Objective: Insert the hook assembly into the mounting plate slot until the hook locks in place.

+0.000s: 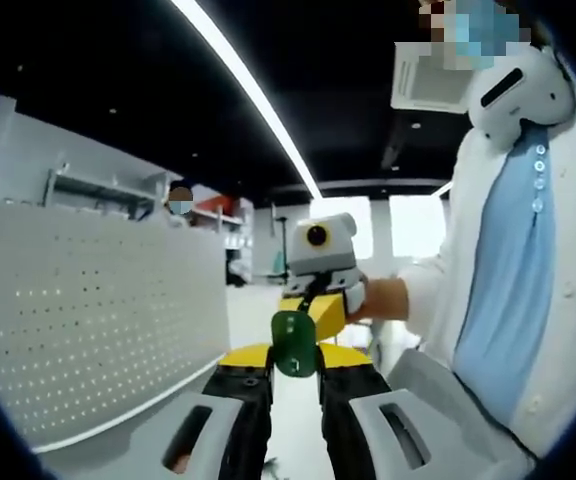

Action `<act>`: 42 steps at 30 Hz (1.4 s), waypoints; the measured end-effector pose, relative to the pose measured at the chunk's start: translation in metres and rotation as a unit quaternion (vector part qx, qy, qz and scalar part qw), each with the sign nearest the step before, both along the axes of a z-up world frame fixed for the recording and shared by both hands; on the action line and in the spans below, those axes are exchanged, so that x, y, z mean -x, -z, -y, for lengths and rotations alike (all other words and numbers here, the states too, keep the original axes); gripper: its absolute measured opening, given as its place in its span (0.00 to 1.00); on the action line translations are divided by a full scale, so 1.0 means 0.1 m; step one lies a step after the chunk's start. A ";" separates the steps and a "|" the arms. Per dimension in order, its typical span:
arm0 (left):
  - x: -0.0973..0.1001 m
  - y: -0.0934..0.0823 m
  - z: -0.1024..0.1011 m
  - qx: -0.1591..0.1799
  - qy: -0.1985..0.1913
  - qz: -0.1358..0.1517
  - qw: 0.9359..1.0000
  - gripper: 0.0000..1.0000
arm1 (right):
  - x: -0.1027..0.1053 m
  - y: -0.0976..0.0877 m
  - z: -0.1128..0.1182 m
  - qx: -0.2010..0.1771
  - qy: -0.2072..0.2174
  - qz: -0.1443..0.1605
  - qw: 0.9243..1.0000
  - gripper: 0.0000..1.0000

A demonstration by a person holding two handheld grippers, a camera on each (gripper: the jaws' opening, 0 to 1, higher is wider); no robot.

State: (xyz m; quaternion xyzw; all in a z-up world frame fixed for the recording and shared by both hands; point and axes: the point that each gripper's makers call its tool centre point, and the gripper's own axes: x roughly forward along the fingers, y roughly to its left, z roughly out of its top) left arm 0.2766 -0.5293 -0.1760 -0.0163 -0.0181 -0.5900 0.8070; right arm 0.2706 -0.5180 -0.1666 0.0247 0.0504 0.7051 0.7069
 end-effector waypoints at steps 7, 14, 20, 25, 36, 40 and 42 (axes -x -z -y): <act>-0.04 0.06 0.00 -0.020 -0.003 0.002 1.000 0.17 | -0.04 0.06 -0.01 0.009 0.011 0.002 1.000 0.00; -0.09 0.09 -0.01 -0.022 -0.013 0.001 1.000 0.18 | -0.11 0.09 -0.01 0.003 0.026 -0.011 1.000 0.00; -0.16 0.07 -0.04 -0.016 -0.033 0.000 0.999 0.29 | -0.20 0.05 0.00 -0.003 0.052 -0.009 0.999 0.00; -0.21 0.09 -0.09 -0.016 -0.054 -0.001 0.998 0.37 | -0.31 0.06 0.06 0.003 0.085 -0.004 0.996 0.00; -0.40 0.10 -0.20 -0.022 -0.111 0.003 0.994 0.51 | -0.67 0.07 0.23 0.023 0.194 0.022 0.981 0.00; -0.45 0.15 -0.24 -0.028 -0.128 -0.001 0.991 0.55 | -0.82 0.09 0.33 0.034 0.238 0.032 0.970 0.00; -0.47 0.17 -0.27 -0.029 -0.138 -0.004 0.990 0.56 | -0.87 0.11 0.36 0.045 0.255 0.040 0.965 0.00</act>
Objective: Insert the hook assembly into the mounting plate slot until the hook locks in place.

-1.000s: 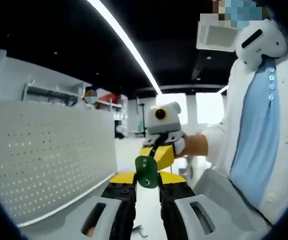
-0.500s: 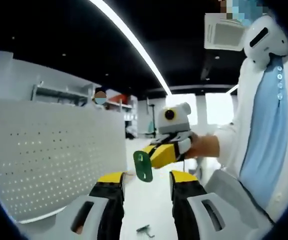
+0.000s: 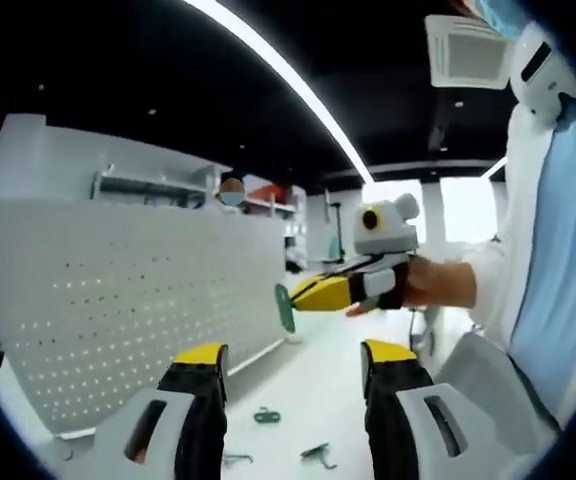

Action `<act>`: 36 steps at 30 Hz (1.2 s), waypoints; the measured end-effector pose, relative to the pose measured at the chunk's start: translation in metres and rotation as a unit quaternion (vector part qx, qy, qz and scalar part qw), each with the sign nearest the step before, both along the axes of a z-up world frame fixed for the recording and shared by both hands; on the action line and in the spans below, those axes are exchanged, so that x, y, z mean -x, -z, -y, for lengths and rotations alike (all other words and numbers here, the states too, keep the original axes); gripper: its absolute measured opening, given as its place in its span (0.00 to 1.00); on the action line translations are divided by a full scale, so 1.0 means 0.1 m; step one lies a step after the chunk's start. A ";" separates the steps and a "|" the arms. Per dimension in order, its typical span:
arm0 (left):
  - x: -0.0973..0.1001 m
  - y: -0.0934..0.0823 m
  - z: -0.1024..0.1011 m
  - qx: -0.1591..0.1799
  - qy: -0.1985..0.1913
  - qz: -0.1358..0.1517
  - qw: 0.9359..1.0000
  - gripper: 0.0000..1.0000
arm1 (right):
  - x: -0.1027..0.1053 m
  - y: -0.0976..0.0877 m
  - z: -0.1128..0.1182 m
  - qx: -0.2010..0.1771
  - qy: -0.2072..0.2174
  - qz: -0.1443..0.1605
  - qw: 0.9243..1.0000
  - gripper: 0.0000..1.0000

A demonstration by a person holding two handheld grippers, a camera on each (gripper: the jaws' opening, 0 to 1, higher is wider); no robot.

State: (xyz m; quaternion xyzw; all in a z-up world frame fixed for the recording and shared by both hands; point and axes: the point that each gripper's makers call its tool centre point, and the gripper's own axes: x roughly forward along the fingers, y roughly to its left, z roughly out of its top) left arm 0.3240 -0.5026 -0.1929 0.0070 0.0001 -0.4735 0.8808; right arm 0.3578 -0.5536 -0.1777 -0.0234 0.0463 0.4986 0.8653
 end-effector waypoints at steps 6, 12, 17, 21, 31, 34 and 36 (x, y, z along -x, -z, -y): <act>-0.07 0.03 -0.08 -0.003 -0.028 0.001 1.000 0.64 | -0.15 -0.02 0.07 0.006 0.042 0.007 0.999 0.00; -0.10 0.04 -0.15 -0.001 -0.046 -0.003 0.999 0.68 | -0.28 -0.06 0.14 0.007 0.072 0.017 0.997 0.00; -0.14 0.08 -0.23 -0.003 -0.066 -0.006 0.998 0.70 | -0.42 -0.08 0.23 0.012 0.115 0.025 0.993 0.00; -0.15 0.13 -0.25 -0.011 -0.073 -0.008 0.997 0.71 | -0.56 -0.10 0.33 0.017 0.153 0.035 0.987 0.00; -0.19 0.26 -0.29 -0.028 -0.084 -0.012 0.996 0.73 | -0.97 -0.27 0.51 0.000 0.231 0.060 0.971 0.00; -0.19 0.28 -0.29 -0.028 -0.084 -0.015 0.996 0.72 | -1.07 -0.34 0.50 -0.003 0.240 0.071 0.968 0.00; -0.20 0.29 -0.30 -0.028 -0.084 -0.016 0.996 0.72 | -1.14 -0.37 0.50 -0.005 0.247 0.072 0.966 0.00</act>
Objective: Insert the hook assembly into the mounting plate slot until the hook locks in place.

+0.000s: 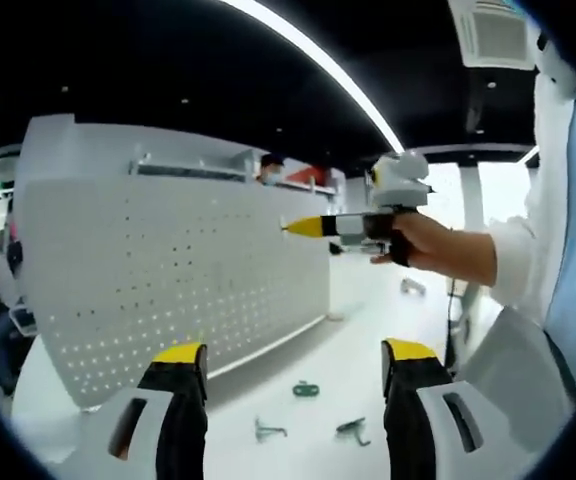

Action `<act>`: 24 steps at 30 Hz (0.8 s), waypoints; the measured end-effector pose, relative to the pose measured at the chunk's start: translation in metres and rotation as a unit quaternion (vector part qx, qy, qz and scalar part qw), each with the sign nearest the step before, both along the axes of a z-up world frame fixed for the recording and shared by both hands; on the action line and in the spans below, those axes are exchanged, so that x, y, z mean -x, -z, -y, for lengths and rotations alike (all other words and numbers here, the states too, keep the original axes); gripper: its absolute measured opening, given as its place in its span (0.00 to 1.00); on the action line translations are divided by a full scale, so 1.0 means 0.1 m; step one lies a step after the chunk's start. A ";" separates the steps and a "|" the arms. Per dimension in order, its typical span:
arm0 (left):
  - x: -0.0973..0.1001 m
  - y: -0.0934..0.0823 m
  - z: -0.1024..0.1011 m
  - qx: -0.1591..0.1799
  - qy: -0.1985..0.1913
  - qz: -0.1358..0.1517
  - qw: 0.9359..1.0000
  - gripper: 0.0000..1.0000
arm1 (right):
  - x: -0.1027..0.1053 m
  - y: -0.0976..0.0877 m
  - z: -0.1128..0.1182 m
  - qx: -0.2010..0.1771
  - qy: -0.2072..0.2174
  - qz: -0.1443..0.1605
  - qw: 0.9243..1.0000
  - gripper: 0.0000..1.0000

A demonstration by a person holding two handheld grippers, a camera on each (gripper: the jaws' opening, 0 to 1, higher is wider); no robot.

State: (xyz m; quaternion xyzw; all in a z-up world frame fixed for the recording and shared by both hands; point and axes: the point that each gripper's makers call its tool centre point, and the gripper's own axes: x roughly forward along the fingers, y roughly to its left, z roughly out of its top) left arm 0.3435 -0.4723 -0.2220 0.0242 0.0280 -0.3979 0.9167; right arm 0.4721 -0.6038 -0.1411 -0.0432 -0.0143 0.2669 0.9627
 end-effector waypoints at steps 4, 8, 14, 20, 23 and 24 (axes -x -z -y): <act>-0.01 0.02 -0.01 0.003 -0.001 -0.004 1.000 0.72 | -0.13 -0.08 0.03 -0.001 0.017 0.012 1.000 0.00; 0.00 0.05 0.01 0.002 0.003 -0.009 1.000 0.72 | -0.28 -0.20 0.09 -0.012 0.036 0.026 0.999 0.00; 0.01 0.06 0.04 0.001 0.009 -0.010 1.000 0.71 | -0.46 -0.38 0.13 -0.015 0.057 0.048 0.997 0.00; 0.01 0.06 0.02 0.005 0.009 -0.010 1.000 0.71 | -0.64 -0.48 0.10 -0.017 0.069 0.061 0.996 0.00; 0.01 0.06 0.00 0.006 0.007 -0.010 1.000 0.71 | -0.70 -0.51 0.08 -0.020 0.071 0.064 0.995 0.00; 0.01 0.06 0.00 0.007 0.007 -0.011 1.000 0.71 | -0.73 -0.53 0.07 -0.022 0.072 0.066 0.995 0.00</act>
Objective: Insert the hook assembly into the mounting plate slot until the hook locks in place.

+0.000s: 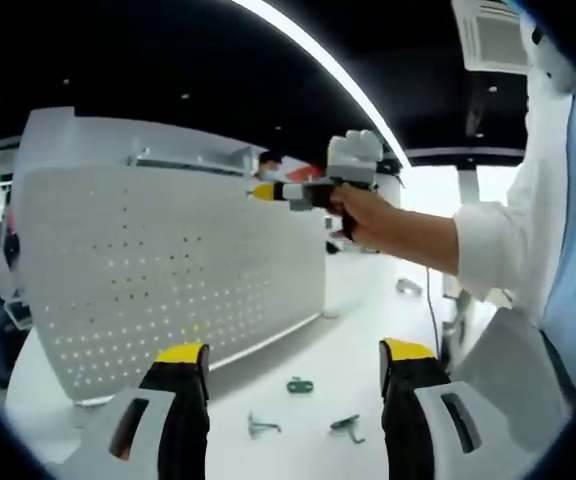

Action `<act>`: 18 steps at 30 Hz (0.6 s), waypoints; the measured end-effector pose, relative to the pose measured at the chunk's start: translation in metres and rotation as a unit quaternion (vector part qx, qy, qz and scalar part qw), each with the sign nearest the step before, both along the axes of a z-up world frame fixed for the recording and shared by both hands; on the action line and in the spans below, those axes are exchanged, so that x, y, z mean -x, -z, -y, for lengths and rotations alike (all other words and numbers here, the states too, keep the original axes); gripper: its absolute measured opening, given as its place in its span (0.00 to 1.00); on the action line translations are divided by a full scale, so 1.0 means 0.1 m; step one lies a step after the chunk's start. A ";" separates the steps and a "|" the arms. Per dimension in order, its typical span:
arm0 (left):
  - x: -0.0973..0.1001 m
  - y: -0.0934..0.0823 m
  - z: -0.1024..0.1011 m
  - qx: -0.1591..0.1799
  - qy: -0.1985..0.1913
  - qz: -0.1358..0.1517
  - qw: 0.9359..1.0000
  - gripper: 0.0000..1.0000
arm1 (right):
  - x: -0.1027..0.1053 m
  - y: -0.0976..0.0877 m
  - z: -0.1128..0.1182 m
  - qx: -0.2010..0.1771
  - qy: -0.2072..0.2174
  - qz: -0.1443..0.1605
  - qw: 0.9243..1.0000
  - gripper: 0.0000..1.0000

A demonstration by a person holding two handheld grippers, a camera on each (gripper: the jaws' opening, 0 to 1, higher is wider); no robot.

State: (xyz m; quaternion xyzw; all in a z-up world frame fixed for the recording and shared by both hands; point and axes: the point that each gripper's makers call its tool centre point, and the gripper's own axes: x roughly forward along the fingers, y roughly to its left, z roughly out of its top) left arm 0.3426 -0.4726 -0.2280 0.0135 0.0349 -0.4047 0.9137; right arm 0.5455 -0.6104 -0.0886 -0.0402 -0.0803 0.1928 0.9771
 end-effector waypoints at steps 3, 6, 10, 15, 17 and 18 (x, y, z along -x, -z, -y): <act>0.01 0.00 0.00 -0.001 -0.001 0.002 1.000 0.71 | -0.07 0.00 -0.02 -0.004 0.002 0.000 1.000 0.00; 0.00 0.00 -0.01 -0.004 -0.003 0.003 1.000 0.71 | -0.12 0.00 -0.04 -0.008 0.005 -0.002 1.000 0.00; 0.00 0.01 -0.03 -0.003 -0.005 0.001 1.000 0.71 | -0.18 0.03 -0.04 -0.011 0.012 -0.003 1.000 0.00; 0.00 0.02 -0.04 -0.001 -0.006 -0.001 1.000 0.71 | -0.26 0.04 0.07 -0.016 0.032 -0.005 0.999 0.00; 0.00 0.02 -0.04 -0.001 -0.006 -0.001 1.000 0.70 | -0.26 0.05 0.09 -0.017 0.039 -0.007 0.999 0.00; 0.00 0.02 -0.04 0.000 -0.005 -0.001 1.000 0.70 | -0.29 0.05 0.12 -0.018 0.042 -0.008 0.999 0.00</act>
